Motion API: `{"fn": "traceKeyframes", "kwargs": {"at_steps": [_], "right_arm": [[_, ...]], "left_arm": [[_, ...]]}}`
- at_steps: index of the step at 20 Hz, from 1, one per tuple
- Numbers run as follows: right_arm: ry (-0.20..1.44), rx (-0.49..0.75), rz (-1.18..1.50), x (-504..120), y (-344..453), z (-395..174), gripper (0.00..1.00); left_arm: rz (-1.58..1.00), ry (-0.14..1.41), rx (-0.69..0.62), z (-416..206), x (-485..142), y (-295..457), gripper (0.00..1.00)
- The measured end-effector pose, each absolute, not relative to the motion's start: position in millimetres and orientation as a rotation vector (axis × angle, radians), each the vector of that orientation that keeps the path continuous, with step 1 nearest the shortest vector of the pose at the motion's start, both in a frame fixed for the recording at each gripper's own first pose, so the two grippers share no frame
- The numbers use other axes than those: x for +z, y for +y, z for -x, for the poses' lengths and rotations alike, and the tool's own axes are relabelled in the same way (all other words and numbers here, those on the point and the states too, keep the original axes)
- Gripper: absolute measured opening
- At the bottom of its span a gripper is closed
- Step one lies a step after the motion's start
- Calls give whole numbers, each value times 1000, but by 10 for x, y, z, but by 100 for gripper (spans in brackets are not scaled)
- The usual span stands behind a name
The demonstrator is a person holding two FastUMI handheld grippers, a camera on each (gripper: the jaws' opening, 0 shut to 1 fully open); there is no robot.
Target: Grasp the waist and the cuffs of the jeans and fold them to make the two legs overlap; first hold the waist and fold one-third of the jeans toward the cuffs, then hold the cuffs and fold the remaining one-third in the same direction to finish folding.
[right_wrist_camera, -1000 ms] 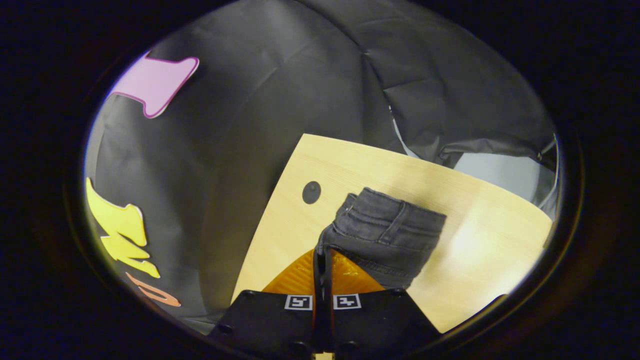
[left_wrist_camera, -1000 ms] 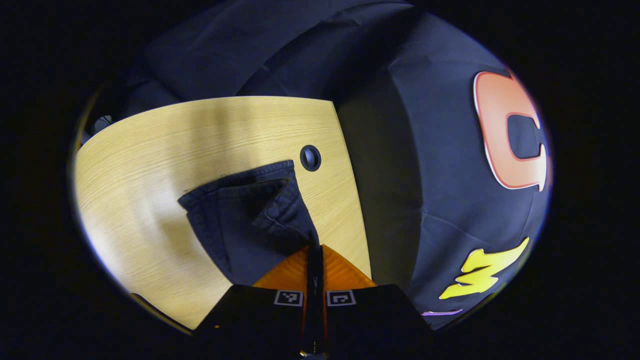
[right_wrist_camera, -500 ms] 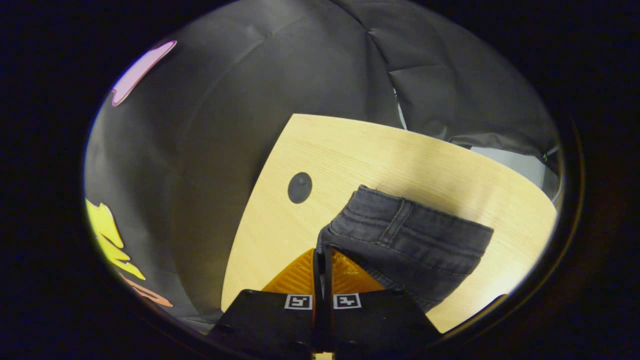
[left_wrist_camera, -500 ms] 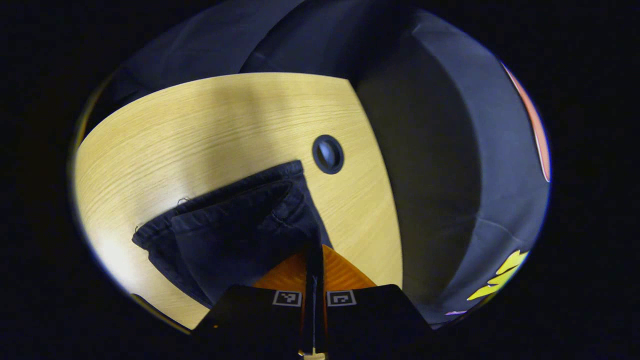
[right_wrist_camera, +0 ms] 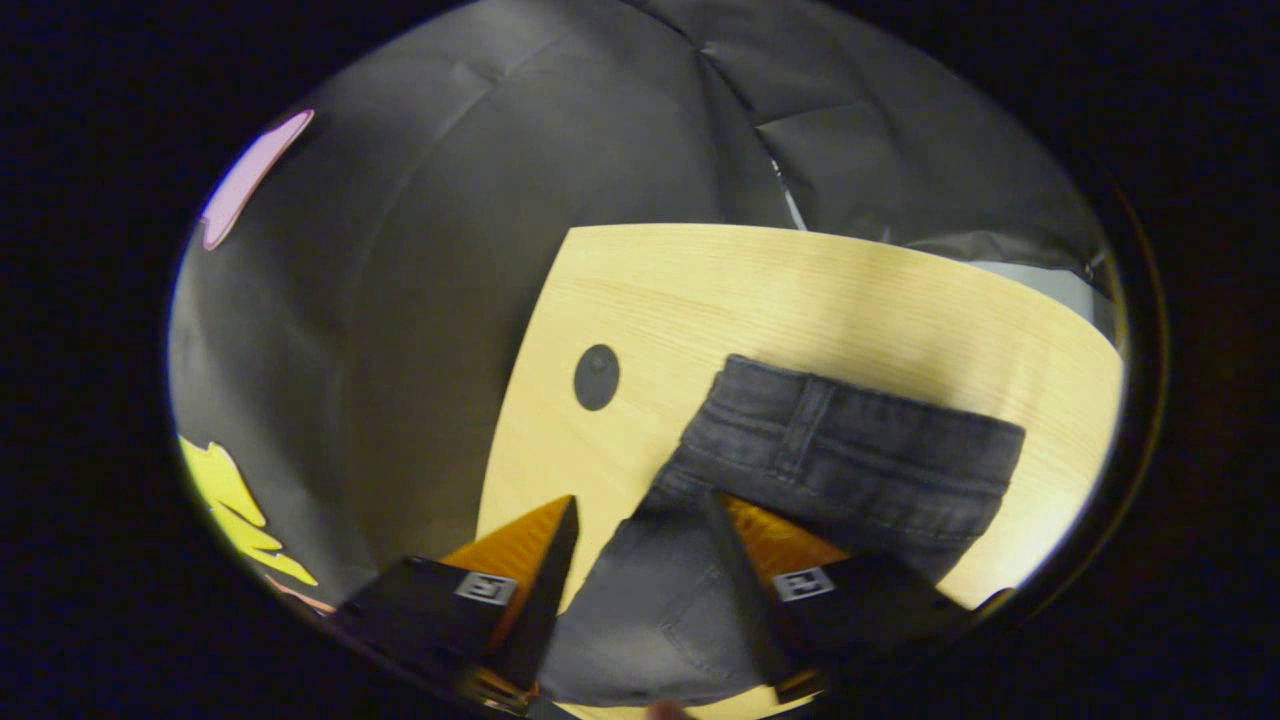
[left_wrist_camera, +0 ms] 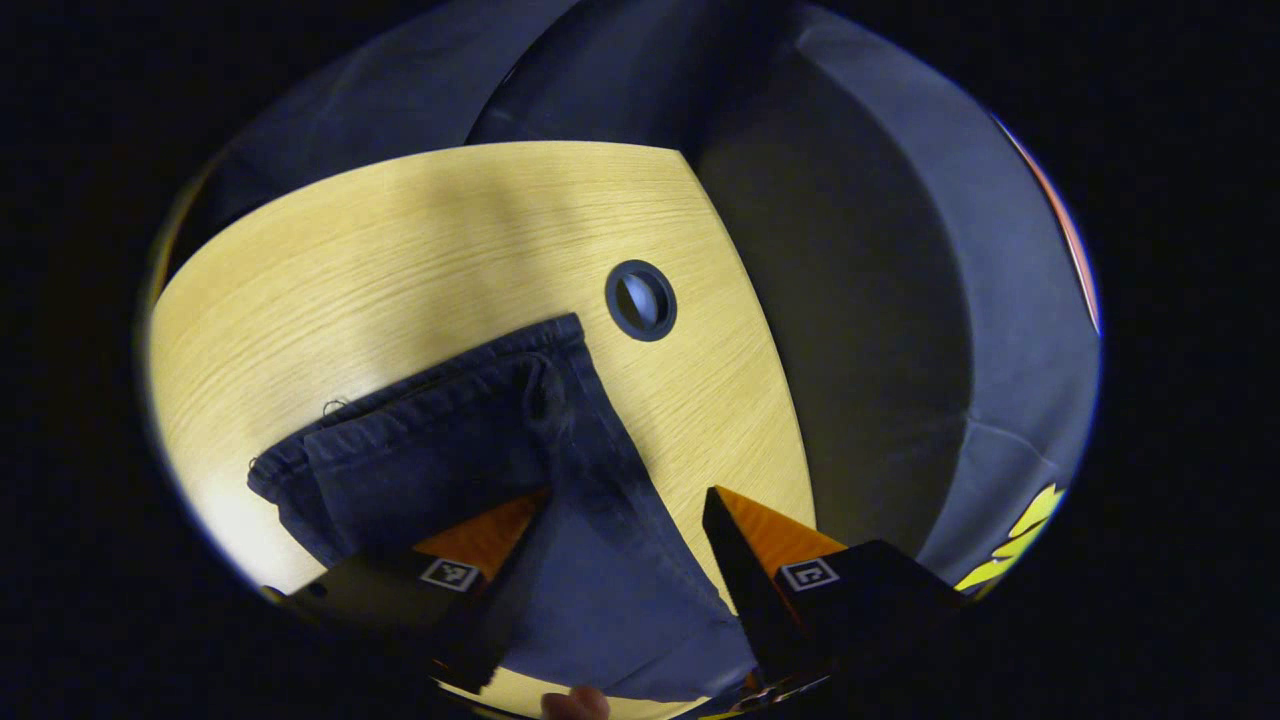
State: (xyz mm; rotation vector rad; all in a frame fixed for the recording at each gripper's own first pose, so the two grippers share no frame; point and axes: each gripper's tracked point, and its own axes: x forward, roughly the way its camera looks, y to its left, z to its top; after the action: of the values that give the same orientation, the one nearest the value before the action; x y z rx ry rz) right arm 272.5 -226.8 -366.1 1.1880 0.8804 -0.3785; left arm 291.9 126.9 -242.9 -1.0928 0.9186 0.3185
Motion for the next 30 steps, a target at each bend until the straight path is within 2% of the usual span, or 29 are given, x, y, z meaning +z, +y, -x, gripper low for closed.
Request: {"fn": "traceKeyframes", "kwargs": {"at_steps": [1,2,3,6,7,8,9,10,13,15,19,22,27,30], "right_arm": [[873,-370,-1142,-3543,-2303,-2669,97],[844,-351,-1101,-3382,-2317,-2635,90],[818,-332,-1049,-3214,-2341,-2590,97],[713,-232,-802,-2551,-2361,-2342,98],[648,-206,-663,-2241,-2395,-2190,97],[571,-180,-510,-1905,-2396,-2006,97],[516,-162,-416,-1699,-2376,-1852,98],[459,-139,-332,-1505,-2318,-1755,98],[291,-119,-167,-1119,-2164,-1383,98],[274,-111,-133,-1330,-2028,-1259,98],[311,-140,-183,-1509,-2017,-729,98],[345,-185,-235,-1748,-2194,-595,98],[402,-226,-287,-2256,-2500,-756,100],[454,-249,-320,-2830,-2757,-1124,98]], "left_arm": [[1090,903,296,-2957,-2238,1233,99],[1071,886,273,-2985,-1992,1202,99],[1022,869,251,-3001,-1718,1183,99],[752,724,145,-3048,-474,1063,99],[631,614,93,-3037,188,929,99],[566,555,70,-2754,391,1038,99],[503,488,62,-2772,534,743,99],[445,425,46,-2761,645,756,99],[236,274,33,-2409,956,510,99],[150,229,23,-2097,1043,262,99],[137,190,-19,-1531,1026,-249,98],[133,195,-38,-1397,986,-467,99],[115,223,-21,-1405,940,-539,99],[118,265,11,-1378,901,-560,99]]}}
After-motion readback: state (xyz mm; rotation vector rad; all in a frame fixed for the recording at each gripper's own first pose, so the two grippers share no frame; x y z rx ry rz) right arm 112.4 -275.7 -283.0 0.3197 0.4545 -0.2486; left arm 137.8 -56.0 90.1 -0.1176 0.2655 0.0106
